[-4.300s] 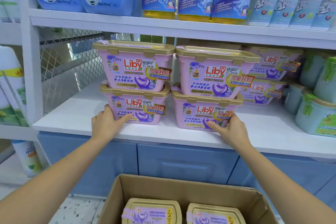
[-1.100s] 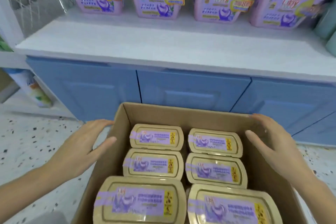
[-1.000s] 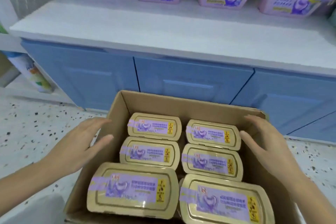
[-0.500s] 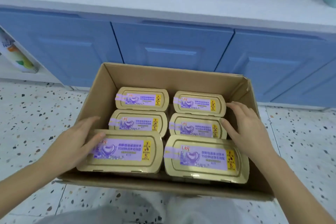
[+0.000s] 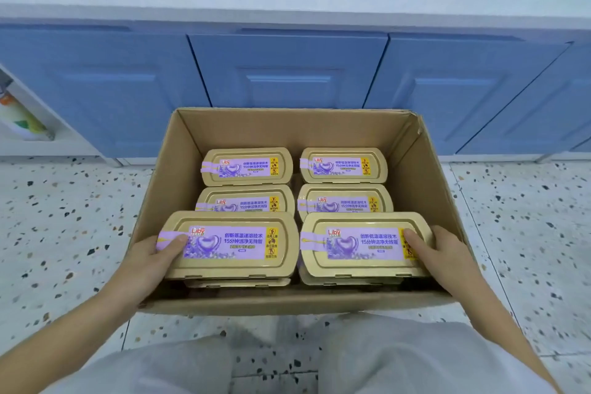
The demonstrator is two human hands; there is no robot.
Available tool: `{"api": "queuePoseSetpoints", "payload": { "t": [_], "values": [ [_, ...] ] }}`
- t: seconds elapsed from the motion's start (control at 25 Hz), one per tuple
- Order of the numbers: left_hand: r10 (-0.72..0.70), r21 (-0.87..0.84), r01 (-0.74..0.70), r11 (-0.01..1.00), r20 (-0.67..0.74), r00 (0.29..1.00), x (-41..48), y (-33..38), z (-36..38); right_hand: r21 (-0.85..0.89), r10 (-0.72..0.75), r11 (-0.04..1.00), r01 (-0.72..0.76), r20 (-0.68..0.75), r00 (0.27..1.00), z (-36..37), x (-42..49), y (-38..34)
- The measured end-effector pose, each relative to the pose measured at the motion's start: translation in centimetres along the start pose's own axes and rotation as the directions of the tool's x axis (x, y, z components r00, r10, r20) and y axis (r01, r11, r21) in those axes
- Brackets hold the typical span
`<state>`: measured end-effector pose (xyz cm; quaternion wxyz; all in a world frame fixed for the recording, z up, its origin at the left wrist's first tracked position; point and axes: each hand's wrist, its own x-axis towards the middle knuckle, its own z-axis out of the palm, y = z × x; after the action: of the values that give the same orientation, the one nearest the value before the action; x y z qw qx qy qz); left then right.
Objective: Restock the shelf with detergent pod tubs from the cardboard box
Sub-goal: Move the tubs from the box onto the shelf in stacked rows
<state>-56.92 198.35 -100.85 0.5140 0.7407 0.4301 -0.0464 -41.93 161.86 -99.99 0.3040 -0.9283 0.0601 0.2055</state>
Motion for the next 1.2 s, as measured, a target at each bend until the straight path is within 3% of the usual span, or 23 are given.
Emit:
{"api": "queuePoseSetpoints", "payload": {
  "t": [0.12,0.48,0.64,1.04,1.2],
  "values": [
    [0.005,-0.021,-0.005,1.0,0.012,1.0,-0.3,0.4,0.0,0.082,-0.008,0.997,0.007,0.019,1.0,-0.2,0.4,0.5],
    [0.096,0.117,-0.085,0.99,-0.096,0.991,-1.5,0.9,-0.1,-0.007,-0.102,0.995,0.103,-0.165,0.981,-0.2,-0.2,0.2],
    [0.124,0.067,-0.116,0.991,-0.122,0.985,-2.1,2.4,-0.7,-0.034,-0.175,0.985,0.172,-0.215,0.961,-2.4,-0.1,-1.4],
    [0.321,-0.074,-0.346,0.935,-0.237,0.917,-1.6,17.1,-6.7,0.001,-0.323,0.938,0.347,-0.369,0.872,-13.5,3.3,-15.0],
    [0.34,-0.178,-0.388,0.904,-0.249,0.907,-0.3,23.5,-10.1,0.105,-0.324,0.912,0.397,-0.409,0.853,-17.9,5.9,-20.4]
  ]
}}
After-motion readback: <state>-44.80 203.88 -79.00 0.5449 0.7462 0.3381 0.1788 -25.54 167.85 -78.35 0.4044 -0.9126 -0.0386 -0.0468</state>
